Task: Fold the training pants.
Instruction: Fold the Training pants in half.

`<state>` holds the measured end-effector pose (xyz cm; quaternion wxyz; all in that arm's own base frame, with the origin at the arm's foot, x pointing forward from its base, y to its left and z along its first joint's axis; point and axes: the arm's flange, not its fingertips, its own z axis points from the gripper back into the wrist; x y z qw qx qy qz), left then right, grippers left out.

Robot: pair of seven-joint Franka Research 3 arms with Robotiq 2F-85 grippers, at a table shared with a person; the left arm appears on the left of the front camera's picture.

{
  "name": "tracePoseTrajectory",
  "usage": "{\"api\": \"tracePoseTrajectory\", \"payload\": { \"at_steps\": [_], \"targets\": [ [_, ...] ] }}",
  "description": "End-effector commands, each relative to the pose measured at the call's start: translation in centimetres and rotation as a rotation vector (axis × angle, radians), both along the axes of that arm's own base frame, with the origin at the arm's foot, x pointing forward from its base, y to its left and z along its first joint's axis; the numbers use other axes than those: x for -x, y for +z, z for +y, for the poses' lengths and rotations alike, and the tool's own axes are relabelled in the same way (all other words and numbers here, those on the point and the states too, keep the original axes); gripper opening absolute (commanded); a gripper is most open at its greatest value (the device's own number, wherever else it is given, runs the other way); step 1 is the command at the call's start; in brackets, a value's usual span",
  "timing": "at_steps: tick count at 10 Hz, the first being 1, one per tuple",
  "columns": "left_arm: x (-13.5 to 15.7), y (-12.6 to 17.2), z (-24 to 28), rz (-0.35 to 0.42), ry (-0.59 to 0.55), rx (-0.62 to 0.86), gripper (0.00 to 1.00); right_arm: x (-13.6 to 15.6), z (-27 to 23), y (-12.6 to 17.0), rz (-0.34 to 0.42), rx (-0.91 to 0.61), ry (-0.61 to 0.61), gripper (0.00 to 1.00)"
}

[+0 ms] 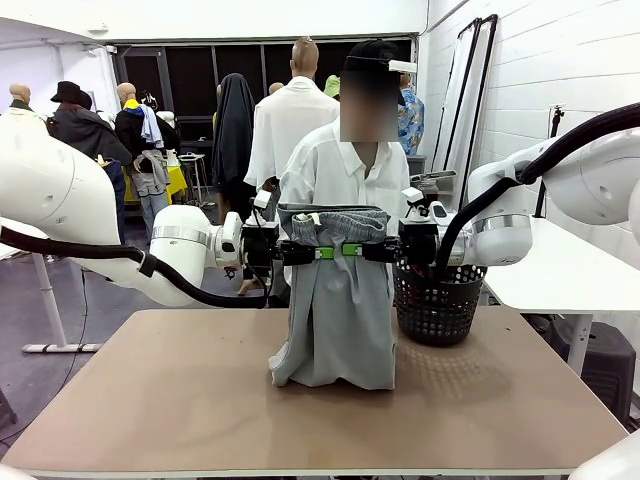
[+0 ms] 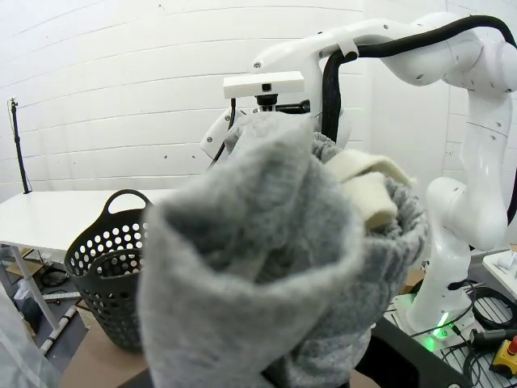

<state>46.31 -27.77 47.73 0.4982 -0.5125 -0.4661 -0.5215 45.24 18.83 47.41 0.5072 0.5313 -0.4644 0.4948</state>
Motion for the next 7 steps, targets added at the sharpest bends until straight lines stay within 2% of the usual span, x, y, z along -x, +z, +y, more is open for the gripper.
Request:
{"api": "tracePoseTrajectory", "payload": {
  "at_steps": [1, 7],
  "targets": [
    [0.26, 0.10, -0.05, -0.016, -0.009, 0.034, 0.00, 0.25, 0.14, 0.30, 0.003, -0.010, -0.003, 0.00],
    [0.26, 0.10, -0.05, -0.016, -0.009, 0.034, 0.00, 0.25, 0.14, 0.30, 0.003, -0.010, -0.003, 0.00]
  ]
}}
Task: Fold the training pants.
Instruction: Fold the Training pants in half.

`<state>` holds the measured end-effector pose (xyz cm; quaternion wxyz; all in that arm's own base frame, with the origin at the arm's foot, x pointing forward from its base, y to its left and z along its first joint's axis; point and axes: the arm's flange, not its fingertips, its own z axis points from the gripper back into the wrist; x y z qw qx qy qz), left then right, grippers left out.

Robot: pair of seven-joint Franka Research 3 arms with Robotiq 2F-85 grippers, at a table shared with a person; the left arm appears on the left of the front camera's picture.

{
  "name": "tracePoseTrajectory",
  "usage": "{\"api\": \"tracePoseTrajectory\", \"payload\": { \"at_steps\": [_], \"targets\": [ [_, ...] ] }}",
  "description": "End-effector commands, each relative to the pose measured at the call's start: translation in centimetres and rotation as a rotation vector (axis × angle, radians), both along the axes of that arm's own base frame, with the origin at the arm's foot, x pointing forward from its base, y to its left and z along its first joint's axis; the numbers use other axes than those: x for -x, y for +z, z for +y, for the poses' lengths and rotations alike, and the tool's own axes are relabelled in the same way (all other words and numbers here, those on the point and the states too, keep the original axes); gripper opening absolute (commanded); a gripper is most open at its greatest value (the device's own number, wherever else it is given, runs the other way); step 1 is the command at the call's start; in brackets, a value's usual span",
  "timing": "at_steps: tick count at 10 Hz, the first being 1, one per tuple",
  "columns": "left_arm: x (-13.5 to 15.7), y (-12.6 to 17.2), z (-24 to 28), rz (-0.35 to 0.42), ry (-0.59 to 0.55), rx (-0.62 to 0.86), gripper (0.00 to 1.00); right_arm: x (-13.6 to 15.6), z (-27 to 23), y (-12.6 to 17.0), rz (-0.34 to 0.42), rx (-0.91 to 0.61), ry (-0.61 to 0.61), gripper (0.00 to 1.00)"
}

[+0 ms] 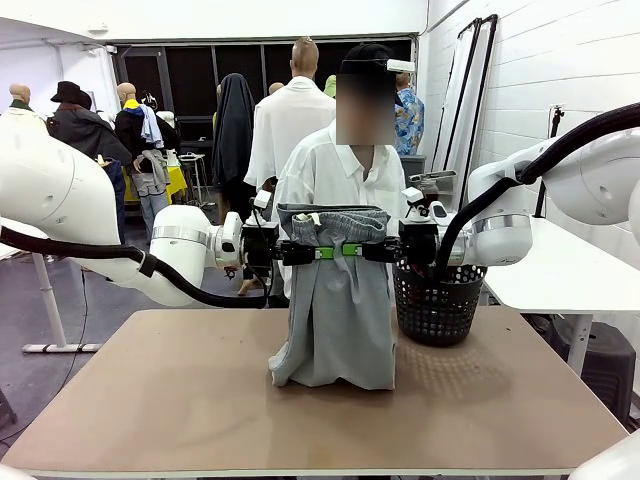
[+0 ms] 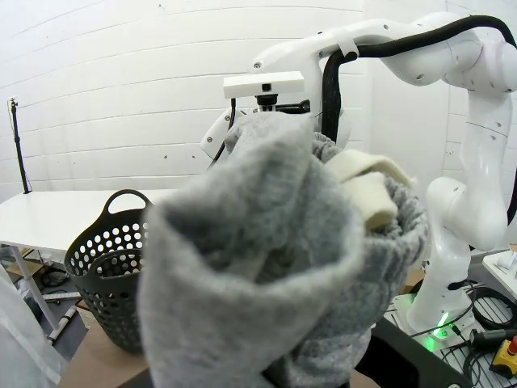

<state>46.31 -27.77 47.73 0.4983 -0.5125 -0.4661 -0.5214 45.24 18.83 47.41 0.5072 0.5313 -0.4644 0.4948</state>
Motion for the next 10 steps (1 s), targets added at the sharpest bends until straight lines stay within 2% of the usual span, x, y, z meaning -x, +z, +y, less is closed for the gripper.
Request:
{"api": "tracePoseTrajectory", "payload": {
  "at_steps": [1, 10],
  "targets": [
    [0.26, 0.11, -0.05, -0.016, -0.009, 0.034, 0.00, 0.25, 0.14, 0.30, 0.003, -0.010, -0.003, 0.00],
    [0.26, 0.11, -0.05, -0.016, -0.009, 0.034, 0.00, 0.25, 0.14, 0.30, 0.003, -0.010, -0.003, 0.00]
  ]
}}
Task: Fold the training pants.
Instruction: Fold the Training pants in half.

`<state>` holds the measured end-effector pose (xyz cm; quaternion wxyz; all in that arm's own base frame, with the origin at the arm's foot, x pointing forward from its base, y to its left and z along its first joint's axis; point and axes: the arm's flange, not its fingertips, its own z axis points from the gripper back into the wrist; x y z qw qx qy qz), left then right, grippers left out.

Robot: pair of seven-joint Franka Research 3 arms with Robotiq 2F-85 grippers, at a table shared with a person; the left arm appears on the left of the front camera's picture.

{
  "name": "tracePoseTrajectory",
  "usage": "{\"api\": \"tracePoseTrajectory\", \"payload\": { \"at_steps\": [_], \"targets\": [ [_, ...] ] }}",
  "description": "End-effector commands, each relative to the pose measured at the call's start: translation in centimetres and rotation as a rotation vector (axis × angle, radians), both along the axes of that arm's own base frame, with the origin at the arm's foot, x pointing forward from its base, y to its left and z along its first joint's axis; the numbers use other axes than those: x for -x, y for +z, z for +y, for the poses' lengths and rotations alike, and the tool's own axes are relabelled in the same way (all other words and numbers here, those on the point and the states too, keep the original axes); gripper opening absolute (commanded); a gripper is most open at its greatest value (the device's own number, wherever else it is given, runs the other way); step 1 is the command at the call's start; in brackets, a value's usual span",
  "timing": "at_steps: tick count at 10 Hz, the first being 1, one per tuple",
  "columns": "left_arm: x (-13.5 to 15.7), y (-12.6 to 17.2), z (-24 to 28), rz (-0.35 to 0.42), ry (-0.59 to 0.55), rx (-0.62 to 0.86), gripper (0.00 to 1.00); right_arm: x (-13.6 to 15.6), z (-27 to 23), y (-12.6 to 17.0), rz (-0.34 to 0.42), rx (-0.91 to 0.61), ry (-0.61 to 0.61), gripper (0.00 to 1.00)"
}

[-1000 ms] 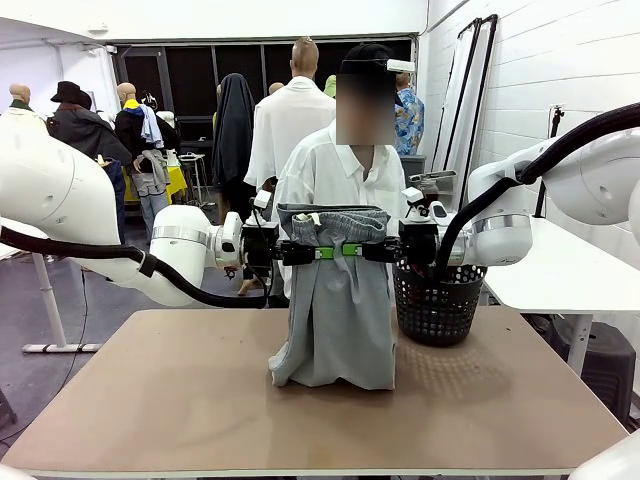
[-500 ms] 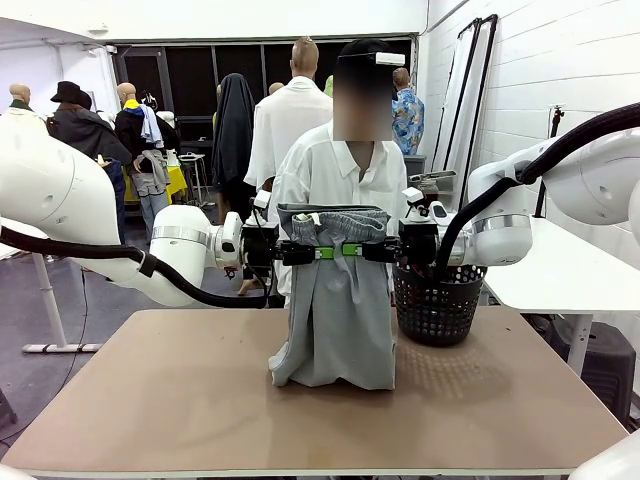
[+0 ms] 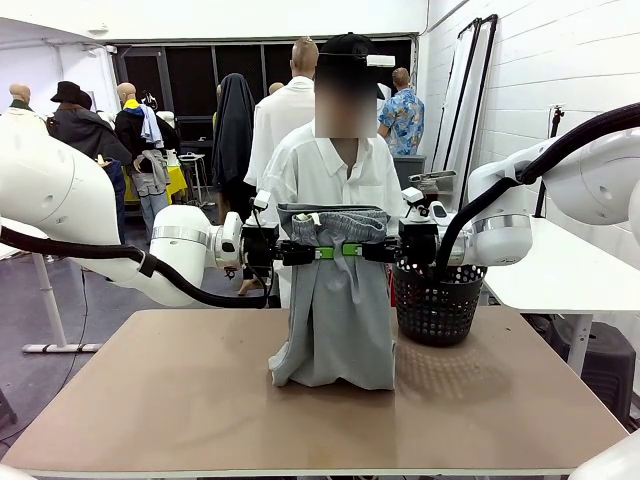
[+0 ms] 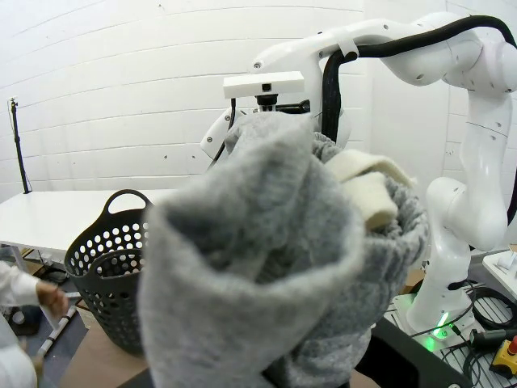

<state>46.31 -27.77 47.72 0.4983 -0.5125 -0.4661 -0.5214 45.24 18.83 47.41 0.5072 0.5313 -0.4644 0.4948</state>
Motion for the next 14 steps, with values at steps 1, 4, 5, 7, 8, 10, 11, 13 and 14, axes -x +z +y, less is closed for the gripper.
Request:
{"api": "tracePoseTrajectory", "payload": {
  "at_steps": [1, 4, 5, 7, 8, 10, 11, 13, 14],
  "targets": [
    [0.3, 0.1, 0.0, -0.016, -0.010, 0.034, 0.00, 0.3, 0.1, 0.3, 0.003, -0.010, -0.003, 0.00],
    [0.3, 0.1, 0.0, -0.016, -0.010, 0.034, 0.00, 0.3, 0.1, 0.3, 0.003, -0.010, -0.003, 0.00],
    [0.3, 0.1, 0.0, -0.016, -0.010, 0.034, 0.00, 0.3, 0.1, 0.3, 0.003, -0.010, -0.003, 0.00],
    [0.0, 0.0, 0.0, 0.000, 0.000, 0.000, 0.00, 0.0, 0.0, 0.0, 0.000, 0.000, 0.000, 0.00],
    [0.2, 0.2, 0.1, -0.011, -0.016, -0.002, 0.00, 0.0, 0.3, 0.1, -0.005, -0.002, -0.003, 0.00],
    [1.5, 0.2, 1.0, -0.001, -0.014, -0.005, 0.00, 0.6, 1.1, 0.0, 0.008, 0.017, 0.009, 0.00],
    [2.2, 0.3, 1.5, 0.009, -0.011, -0.009, 0.00, 0.9, 1.4, 0.0, 0.017, 0.018, 0.013, 0.00],
    [4.0, 0.4, 2.3, 0.026, -0.014, -0.016, 0.00, 1.9, 2.1, 0.0, 0.039, 0.031, 0.030, 0.00],
    [4.8, 0.5, 2.8, 0.037, -0.024, -0.009, 0.00, 2.2, 2.4, -0.1, 0.050, 0.030, 0.038, 0.00]
  ]
}}
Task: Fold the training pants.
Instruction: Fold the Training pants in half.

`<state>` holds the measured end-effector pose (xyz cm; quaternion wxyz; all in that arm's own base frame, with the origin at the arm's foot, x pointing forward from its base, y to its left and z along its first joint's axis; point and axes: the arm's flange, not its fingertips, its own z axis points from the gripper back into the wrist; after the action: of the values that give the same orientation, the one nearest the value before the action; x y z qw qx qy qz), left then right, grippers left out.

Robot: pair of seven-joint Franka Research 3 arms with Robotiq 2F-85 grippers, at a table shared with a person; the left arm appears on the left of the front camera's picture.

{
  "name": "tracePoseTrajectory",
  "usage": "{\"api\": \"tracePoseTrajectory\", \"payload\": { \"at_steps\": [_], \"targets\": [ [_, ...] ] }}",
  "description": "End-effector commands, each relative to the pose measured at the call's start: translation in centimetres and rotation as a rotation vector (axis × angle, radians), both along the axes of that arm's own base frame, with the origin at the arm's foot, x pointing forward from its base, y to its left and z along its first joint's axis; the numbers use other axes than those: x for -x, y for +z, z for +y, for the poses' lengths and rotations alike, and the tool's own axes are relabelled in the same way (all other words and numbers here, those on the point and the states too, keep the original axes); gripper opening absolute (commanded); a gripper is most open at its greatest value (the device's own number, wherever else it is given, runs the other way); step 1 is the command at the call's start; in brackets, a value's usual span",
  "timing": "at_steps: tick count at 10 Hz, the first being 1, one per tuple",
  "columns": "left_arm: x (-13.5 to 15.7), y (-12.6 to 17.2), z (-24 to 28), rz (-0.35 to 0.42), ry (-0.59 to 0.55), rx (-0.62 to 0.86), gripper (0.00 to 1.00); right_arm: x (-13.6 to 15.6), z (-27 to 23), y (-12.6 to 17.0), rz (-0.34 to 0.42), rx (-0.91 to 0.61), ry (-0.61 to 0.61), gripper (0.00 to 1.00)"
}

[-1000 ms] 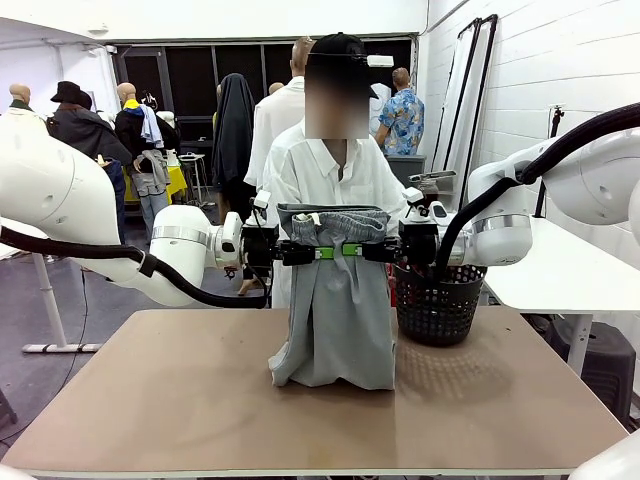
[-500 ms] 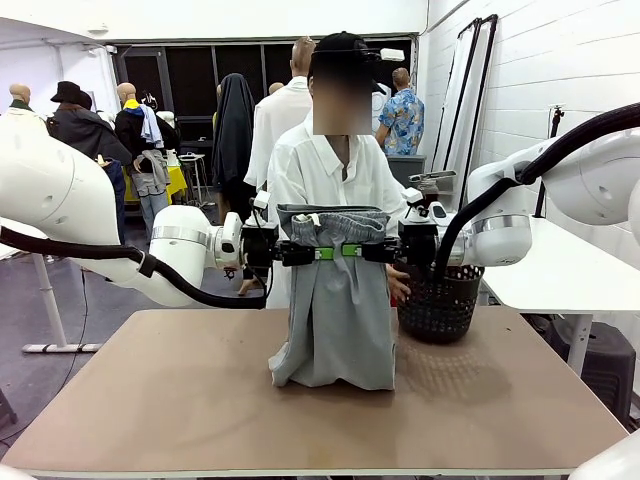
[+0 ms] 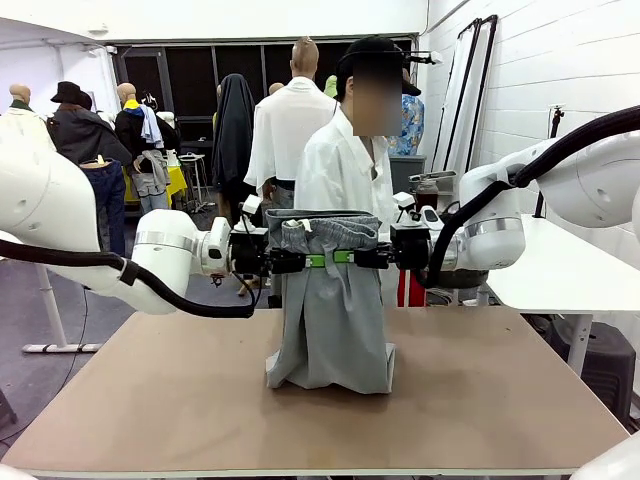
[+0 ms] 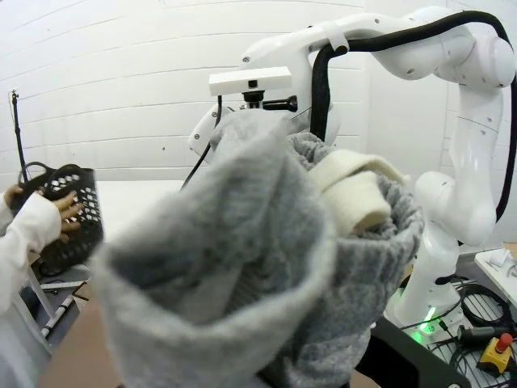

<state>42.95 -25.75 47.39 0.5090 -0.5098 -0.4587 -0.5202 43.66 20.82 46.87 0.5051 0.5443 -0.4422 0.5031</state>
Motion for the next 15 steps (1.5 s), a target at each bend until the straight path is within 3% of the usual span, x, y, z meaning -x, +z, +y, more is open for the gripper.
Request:
{"api": "tracePoseTrajectory", "payload": {
  "at_steps": [1, 5, 8, 13, 15],
  "targets": [
    [2.5, 0.8, 0.9, 0.041, -0.040, 0.008, 0.00, 1.3, 0.7, 0.5, 0.040, 0.030, 0.000, 0.00],
    [4.2, 0.6, -0.1, 0.099, -0.110, -0.008, 0.00, 2.2, 0.7, 0.3, 0.064, 0.041, 0.001, 0.00],
    [-0.1, 2.7, -0.5, 0.081, -0.053, -0.034, 0.00, -1.1, 1.6, 2.0, -0.004, 0.072, 0.017, 0.00],
    [-7.5, 10.2, -2.8, -0.006, -0.023, -0.070, 0.00, -7.9, 3.5, 10.2, -0.133, 0.101, 0.050, 0.00],
    [-9.4, 13.1, -3.3, -0.080, 0.040, -0.061, 0.00, -10.3, 4.2, 13.5, -0.205, 0.068, 0.036, 0.00]
  ]
}}
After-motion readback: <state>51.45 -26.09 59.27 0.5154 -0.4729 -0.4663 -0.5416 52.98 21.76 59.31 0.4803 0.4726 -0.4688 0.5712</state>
